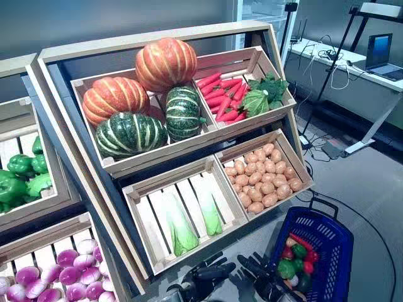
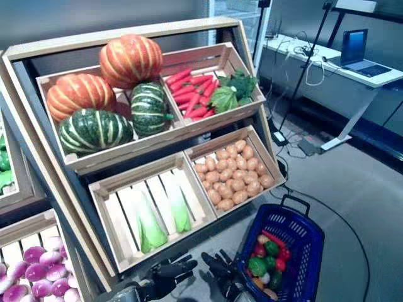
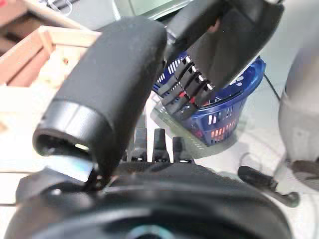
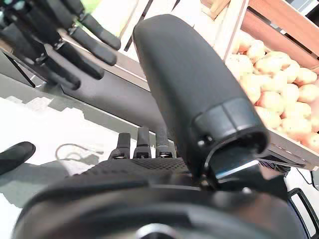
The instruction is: Put vegetables into the basket
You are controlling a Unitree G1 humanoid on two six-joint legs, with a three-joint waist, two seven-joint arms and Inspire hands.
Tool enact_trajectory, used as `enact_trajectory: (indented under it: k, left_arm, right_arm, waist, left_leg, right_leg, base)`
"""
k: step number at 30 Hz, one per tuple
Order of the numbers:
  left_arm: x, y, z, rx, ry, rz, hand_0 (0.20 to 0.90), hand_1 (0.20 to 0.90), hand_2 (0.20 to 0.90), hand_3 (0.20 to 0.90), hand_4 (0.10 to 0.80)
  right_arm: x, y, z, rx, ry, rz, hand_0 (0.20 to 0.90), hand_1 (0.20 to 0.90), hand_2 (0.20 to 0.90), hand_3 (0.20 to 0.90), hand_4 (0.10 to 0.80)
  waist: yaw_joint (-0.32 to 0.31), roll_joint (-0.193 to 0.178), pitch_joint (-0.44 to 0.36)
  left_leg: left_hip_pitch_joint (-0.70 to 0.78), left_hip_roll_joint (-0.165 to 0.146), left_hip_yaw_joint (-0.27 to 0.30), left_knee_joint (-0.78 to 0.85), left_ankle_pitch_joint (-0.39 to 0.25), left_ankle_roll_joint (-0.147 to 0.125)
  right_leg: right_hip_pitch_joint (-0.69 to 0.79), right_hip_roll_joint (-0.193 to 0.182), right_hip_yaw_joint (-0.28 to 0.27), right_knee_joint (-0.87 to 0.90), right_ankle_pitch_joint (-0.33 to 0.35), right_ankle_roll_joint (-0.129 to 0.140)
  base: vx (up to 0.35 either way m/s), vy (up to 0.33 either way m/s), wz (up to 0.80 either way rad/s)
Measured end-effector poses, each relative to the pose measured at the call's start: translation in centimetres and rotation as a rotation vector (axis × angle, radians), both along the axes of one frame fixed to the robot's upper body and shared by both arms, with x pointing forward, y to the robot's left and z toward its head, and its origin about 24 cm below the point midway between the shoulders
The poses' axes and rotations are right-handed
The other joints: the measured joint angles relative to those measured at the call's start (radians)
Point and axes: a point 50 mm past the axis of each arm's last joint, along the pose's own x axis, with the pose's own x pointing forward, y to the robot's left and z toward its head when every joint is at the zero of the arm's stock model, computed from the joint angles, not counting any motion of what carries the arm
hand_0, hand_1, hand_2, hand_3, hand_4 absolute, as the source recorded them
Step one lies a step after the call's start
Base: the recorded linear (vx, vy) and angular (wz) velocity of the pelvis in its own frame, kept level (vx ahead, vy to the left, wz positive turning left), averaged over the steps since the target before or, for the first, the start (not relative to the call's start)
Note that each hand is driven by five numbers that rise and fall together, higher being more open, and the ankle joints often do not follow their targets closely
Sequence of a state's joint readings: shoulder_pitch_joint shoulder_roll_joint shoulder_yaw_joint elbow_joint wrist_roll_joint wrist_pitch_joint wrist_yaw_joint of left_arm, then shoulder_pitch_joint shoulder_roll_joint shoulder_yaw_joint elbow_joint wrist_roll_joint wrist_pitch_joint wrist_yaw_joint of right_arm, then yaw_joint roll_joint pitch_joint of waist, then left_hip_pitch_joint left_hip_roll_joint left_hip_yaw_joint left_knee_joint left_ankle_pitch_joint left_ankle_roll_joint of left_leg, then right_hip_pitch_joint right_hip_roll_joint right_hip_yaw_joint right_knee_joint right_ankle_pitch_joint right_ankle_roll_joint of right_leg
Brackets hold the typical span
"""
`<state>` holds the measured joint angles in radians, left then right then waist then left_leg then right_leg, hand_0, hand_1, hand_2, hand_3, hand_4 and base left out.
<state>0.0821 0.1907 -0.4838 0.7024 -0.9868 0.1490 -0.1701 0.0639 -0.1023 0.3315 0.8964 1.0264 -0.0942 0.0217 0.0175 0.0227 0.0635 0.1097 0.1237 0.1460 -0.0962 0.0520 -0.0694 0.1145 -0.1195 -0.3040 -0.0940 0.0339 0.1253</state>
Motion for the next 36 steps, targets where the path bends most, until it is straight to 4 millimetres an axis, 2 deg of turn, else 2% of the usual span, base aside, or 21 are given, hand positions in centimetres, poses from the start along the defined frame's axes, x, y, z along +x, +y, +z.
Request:
enact_trajectory:
  k: [10,22,26,29,31,32,33,35,36]
  left_arm:
    - [0.2,0.5,0.2,0.072,-0.054,-0.074,0.900,0.900,0.900,0.900,0.800]
    - [0.7,0.1,0.7,0.041,-0.122,-0.124,0.900,0.900,0.900,0.900,0.800]
    - [1.5,0.6,1.4,0.126,-0.249,-0.201,0.900,0.900,0.900,0.900,0.800]
    - [3.5,1.4,4.0,0.233,-0.469,-0.305,0.900,0.900,0.900,0.900,0.800]
    - [5.9,2.4,7.3,0.389,-0.683,-0.378,0.900,0.900,0.900,0.900,0.800]
    - [7.2,3.1,9.0,0.514,-0.802,-0.420,0.900,0.900,0.900,0.900,0.800]
    - [7.9,3.4,9.9,0.575,-0.861,-0.433,0.900,0.900,0.900,0.900,0.800]
    - [10.5,5.6,13.3,0.838,-1.054,-0.442,0.900,0.900,0.900,0.900,0.800]
    - [11.3,6.5,14.5,0.916,-1.104,-0.415,0.900,0.900,0.900,0.900,0.800]
  right_arm:
    - [-0.1,0.0,-0.1,0.003,0.009,0.005,0.900,0.900,0.900,0.900,0.800]
    - [-0.2,0.1,-0.1,0.010,0.019,0.010,0.900,0.900,0.900,0.900,0.800]
    - [-0.1,0.0,-0.1,0.008,0.021,0.010,0.900,0.900,0.900,0.900,0.800]
    - [-0.1,0.0,0.0,0.003,0.025,0.009,0.900,0.900,0.900,0.900,0.800]
    - [0.1,-0.2,0.1,0.001,0.026,0.016,0.900,0.900,0.900,0.900,0.800]
    - [0.1,-0.3,0.1,-0.002,0.028,0.016,0.900,0.900,0.900,0.900,0.800]
    - [0.0,-0.4,0.1,-0.003,0.029,0.017,0.900,0.900,0.900,0.900,0.800]
    - [-0.2,-0.9,0.0,-0.013,0.038,0.015,0.900,0.900,0.900,0.900,0.800]
    - [-0.3,-1.1,0.0,-0.020,0.039,0.017,0.900,0.900,0.900,0.900,0.800]
  waist:
    - [-0.002,-0.002,0.001]
    - [-0.002,-0.005,0.007]
    - [-0.002,-0.006,0.013]
    - [-0.001,-0.002,0.022]
    - [0.000,0.007,0.028]
    - [0.000,0.011,0.031]
    - [0.000,0.013,0.031]
    - [0.000,0.021,0.033]
    - [-0.001,0.023,0.033]
  left_leg:
    - [0.000,0.000,0.000,0.000,0.000,0.000]
    - [0.002,0.000,0.001,0.000,0.000,0.000]
    - [0.001,0.000,0.001,0.000,0.000,0.000]
    - [0.001,0.000,0.001,0.000,0.000,0.000]
    - [0.004,0.000,0.000,0.000,0.000,0.000]
    - [0.007,0.000,0.000,0.000,0.000,0.000]
    - [0.008,0.000,0.001,0.000,0.000,0.000]
    - [0.015,0.000,0.003,0.000,0.002,-0.003]
    - [0.018,0.000,0.005,0.000,0.002,-0.004]
  right_leg:
    - [0.000,0.000,0.001,0.000,0.000,0.000]
    - [0.000,0.000,0.002,0.000,0.000,0.000]
    - [0.000,0.000,0.004,0.000,0.000,0.000]
    - [-0.001,0.000,0.005,0.000,0.000,0.000]
    - [0.000,0.000,0.008,0.000,0.002,0.003]
    - [0.003,0.000,0.010,0.000,0.003,0.004]
    - [0.004,0.000,0.010,0.000,0.003,0.004]
    - [0.009,0.000,0.013,0.000,0.003,0.004]
    - [0.011,0.000,0.015,0.000,0.003,0.005]
  base:
    - [0.000,0.000,0.00]
    - [0.000,0.000,0.00]
    - [0.000,0.000,0.00]
    - [0.000,0.000,0.00]
    - [0.048,0.011,-0.03]
    - [0.064,0.014,-0.02]
    - [0.051,0.012,-0.03]
    - [0.053,0.017,-0.04]
    - [0.060,0.020,-0.03]
